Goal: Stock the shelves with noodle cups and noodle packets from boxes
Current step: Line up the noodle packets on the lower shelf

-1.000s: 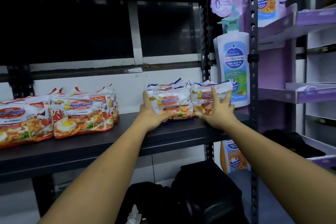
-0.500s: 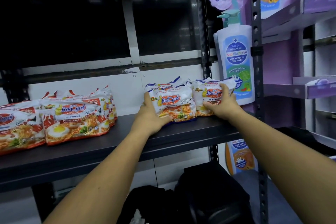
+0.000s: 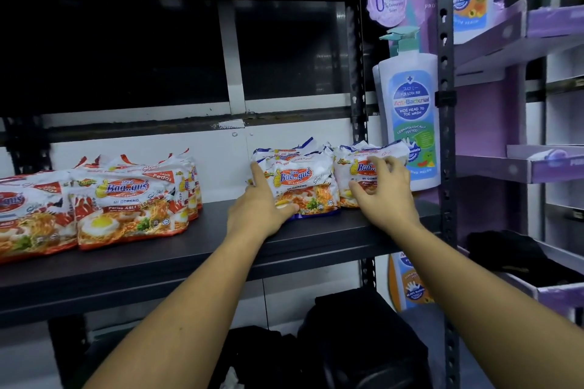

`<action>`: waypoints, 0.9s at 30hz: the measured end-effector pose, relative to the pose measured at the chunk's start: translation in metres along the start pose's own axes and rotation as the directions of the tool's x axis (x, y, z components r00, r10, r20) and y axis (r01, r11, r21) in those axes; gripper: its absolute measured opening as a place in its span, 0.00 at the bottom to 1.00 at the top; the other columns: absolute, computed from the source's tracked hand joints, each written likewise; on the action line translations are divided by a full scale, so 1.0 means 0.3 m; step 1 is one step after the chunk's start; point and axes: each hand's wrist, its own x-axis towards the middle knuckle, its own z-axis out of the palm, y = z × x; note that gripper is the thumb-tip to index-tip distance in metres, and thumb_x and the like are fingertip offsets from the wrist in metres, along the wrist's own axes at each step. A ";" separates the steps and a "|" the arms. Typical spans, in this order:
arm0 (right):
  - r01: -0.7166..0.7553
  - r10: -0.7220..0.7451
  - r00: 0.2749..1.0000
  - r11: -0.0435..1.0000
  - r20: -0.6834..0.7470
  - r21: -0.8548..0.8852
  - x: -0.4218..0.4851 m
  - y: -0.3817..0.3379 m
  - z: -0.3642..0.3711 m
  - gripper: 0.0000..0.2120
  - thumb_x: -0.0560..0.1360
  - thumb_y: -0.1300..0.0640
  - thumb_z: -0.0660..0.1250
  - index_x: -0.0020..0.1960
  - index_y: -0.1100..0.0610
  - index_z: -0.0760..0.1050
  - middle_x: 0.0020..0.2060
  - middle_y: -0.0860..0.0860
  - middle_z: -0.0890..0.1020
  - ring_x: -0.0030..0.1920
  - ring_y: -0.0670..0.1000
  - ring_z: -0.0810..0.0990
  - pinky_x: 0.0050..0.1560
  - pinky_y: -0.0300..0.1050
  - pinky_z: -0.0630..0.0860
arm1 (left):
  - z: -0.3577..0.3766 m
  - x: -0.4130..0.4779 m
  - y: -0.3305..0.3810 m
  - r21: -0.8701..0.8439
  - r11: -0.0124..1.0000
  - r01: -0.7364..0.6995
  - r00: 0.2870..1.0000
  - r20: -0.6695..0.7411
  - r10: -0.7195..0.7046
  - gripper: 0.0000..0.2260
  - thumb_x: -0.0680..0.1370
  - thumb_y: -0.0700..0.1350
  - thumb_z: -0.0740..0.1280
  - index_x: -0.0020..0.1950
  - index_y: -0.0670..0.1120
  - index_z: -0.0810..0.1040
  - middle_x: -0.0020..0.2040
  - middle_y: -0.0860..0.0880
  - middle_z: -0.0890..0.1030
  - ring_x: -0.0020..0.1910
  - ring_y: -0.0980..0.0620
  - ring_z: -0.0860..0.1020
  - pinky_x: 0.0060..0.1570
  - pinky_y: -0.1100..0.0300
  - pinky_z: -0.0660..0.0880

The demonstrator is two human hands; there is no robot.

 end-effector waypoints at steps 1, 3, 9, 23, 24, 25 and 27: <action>0.048 -0.048 0.999 0.999 0.010 0.018 -0.008 0.000 -0.005 0.27 0.77 0.45 0.69 0.73 0.53 0.70 0.68 0.54 0.70 0.70 0.56 0.66 0.67 0.57 0.71 | -0.003 -0.005 0.002 0.035 0.999 0.001 1.000 -0.015 -0.001 0.56 0.74 0.69 0.71 0.82 0.50 0.33 0.67 0.45 0.78 0.60 0.44 0.80 0.49 0.51 0.80; 0.177 -0.177 0.982 0.984 0.061 0.019 -0.026 0.006 -0.015 0.21 0.77 0.46 0.71 0.66 0.55 0.76 0.59 0.50 0.76 0.62 0.51 0.71 0.59 0.48 0.70 | -0.016 -0.020 0.011 0.086 0.996 0.015 0.999 -0.036 -0.012 0.54 0.75 0.70 0.68 0.83 0.48 0.35 0.64 0.46 0.80 0.58 0.46 0.81 0.44 0.54 0.76; 0.410 -0.337 0.846 0.906 0.413 -0.100 -0.082 -0.002 -0.052 0.17 0.79 0.38 0.61 0.59 0.46 0.79 0.54 0.44 0.82 0.55 0.48 0.77 0.56 0.49 0.75 | -0.062 -0.061 0.007 0.129 0.990 0.051 0.995 -0.096 -0.038 0.47 0.76 0.72 0.64 0.83 0.46 0.51 0.58 0.45 0.82 0.56 0.44 0.81 0.41 0.55 0.72; 0.462 -0.359 0.702 0.887 0.615 -0.009 -0.335 -0.387 0.001 0.24 0.84 0.38 0.54 0.78 0.43 0.68 0.76 0.41 0.69 0.77 0.44 0.64 0.73 0.42 0.60 | -0.288 -0.298 -0.368 0.098 0.988 -0.120 0.983 0.148 0.105 0.24 0.80 0.70 0.56 0.59 0.57 0.84 0.53 0.54 0.85 0.54 0.50 0.80 0.52 0.52 0.79; 0.481 -0.363 0.684 0.877 0.632 -0.017 -0.346 -0.437 0.019 0.24 0.85 0.39 0.52 0.78 0.43 0.67 0.76 0.42 0.69 0.77 0.45 0.64 0.73 0.44 0.60 | -0.308 -0.307 -0.398 0.102 0.990 -0.099 0.986 0.145 0.084 0.24 0.80 0.70 0.56 0.59 0.58 0.84 0.53 0.54 0.85 0.54 0.50 0.80 0.52 0.51 0.79; 0.499 -0.369 0.673 0.866 0.641 -0.025 -0.358 -0.485 0.038 0.24 0.85 0.39 0.51 0.78 0.44 0.67 0.76 0.43 0.70 0.76 0.46 0.66 0.72 0.45 0.62 | -0.327 -0.316 -0.424 0.106 0.991 -0.077 0.989 0.136 0.062 0.23 0.80 0.69 0.56 0.61 0.59 0.84 0.55 0.55 0.85 0.56 0.50 0.80 0.54 0.51 0.78; 0.526 -0.375 0.662 0.849 0.649 -0.045 -0.380 -0.560 0.085 0.23 0.86 0.41 0.49 0.77 0.46 0.68 0.74 0.45 0.73 0.74 0.49 0.69 0.71 0.48 0.65 | -0.352 -0.330 -0.473 0.115 0.993 -0.025 0.993 0.120 0.011 0.24 0.80 0.70 0.56 0.66 0.61 0.81 0.61 0.56 0.83 0.61 0.50 0.78 0.55 0.51 0.77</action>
